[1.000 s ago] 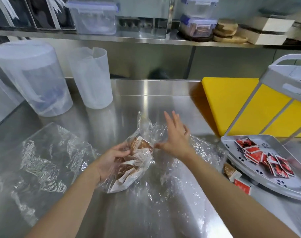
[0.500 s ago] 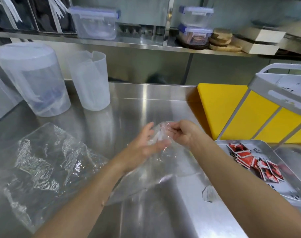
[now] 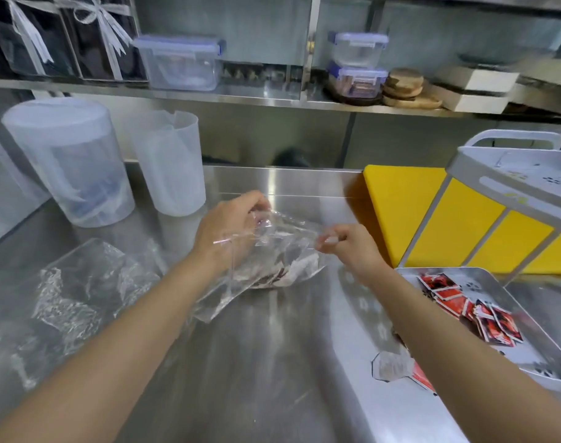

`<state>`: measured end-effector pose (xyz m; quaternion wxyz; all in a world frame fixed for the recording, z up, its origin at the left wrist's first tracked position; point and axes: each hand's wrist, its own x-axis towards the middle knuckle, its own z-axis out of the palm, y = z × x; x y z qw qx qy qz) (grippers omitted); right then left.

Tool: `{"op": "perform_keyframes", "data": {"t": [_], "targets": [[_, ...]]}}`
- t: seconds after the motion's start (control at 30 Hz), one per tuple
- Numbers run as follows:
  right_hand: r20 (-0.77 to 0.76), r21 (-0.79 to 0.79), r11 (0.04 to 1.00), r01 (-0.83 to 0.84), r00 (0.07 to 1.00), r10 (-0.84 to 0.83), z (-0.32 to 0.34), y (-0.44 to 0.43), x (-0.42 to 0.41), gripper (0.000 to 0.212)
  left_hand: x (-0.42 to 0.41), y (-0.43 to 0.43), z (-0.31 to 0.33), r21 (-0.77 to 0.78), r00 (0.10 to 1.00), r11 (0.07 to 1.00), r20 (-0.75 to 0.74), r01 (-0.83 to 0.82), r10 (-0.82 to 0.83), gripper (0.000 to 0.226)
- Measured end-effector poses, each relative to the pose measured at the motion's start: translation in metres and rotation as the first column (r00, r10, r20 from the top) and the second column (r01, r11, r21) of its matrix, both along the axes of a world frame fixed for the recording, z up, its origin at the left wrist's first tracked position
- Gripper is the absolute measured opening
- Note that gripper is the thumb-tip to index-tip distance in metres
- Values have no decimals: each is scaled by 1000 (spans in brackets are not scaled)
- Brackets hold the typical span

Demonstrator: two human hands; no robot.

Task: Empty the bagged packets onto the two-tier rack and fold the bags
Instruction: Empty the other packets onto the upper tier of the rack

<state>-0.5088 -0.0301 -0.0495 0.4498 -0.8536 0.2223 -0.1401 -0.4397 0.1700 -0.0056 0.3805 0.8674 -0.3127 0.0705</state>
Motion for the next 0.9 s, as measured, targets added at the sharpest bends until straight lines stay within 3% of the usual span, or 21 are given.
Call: {"op": "perform_keyframes", "data": {"t": [0.1, 0.2, 0.27, 0.33, 0.4, 0.43, 0.47, 0.5, 0.53, 0.57, 0.6, 0.67, 0.7, 0.77, 0.83, 0.9], "targets": [[32, -211, 976, 49, 999, -43, 2, 1, -4, 18, 7, 0, 25, -37, 975, 977, -64, 211, -213, 16], [112, 16, 990, -139, 984, 136, 13, 3, -10, 20, 27, 10, 54, 70, 951, 951, -98, 300, -293, 10], [147, 59, 988, -143, 980, 133, 19, 5, -14, 18, 41, 20, 75, 58, 944, 956, -182, 289, -275, 18], [142, 11, 992, -123, 983, 120, 21, 5, -17, 18, 53, 29, 101, -182, 968, 982, -232, 55, -97, 26], [135, -74, 992, -99, 985, 109, 21, 7, -19, 20, 51, 34, 124, -495, 975, 841, -143, -218, 168, 25], [141, -108, 990, -91, 984, 106, 21, 8, -20, 21, 43, 33, 132, -594, 965, 770, -47, -234, 258, 23], [148, -145, 985, -90, 983, 112, 22, 9, -20, 22, 30, 29, 137, -624, 960, 767, 91, -152, 264, 20], [152, -187, 977, -101, 980, 131, 25, 10, -20, 23, 12, 22, 136, -569, 956, 822, 230, -18, 180, 14], [147, -228, 966, -120, 977, 156, 27, 12, -20, 24, -4, 12, 130, -412, 940, 905, 338, 109, 40, 11], [143, -262, 955, -139, 973, 181, 30, 14, -19, 24, -20, 0, 122, -173, 903, 971, 422, 168, -81, 25], [143, -287, 946, -151, 970, 198, 32, 15, -18, 24, -31, -12, 112, 123, 859, 980, 473, 157, -197, 46], [157, -328, 932, -153, 964, 214, 35, 19, -18, 22, -39, -32, 88, 557, 798, 830, 516, -35, -312, 66], [164, -343, 928, -149, 963, 215, 36, 20, -19, 22, -38, -39, 77, 643, 768, 755, 545, -126, -337, 61], [178, -352, 927, -130, 963, 203, 36, 21, -23, 24, -32, -47, 63, 675, 712, 705, 603, -216, -359, 33], [184, -339, 933, -116, 965, 187, 37, 17, -27, 23, -26, -50, 57, 647, 698, 730, 627, -220, -346, 13], [154, -355, 927, -120, 971, 185, 37, 10, -34, 20, -21, -49, 59, 616, 735, 766, 603, -183, -310, 14]]}}
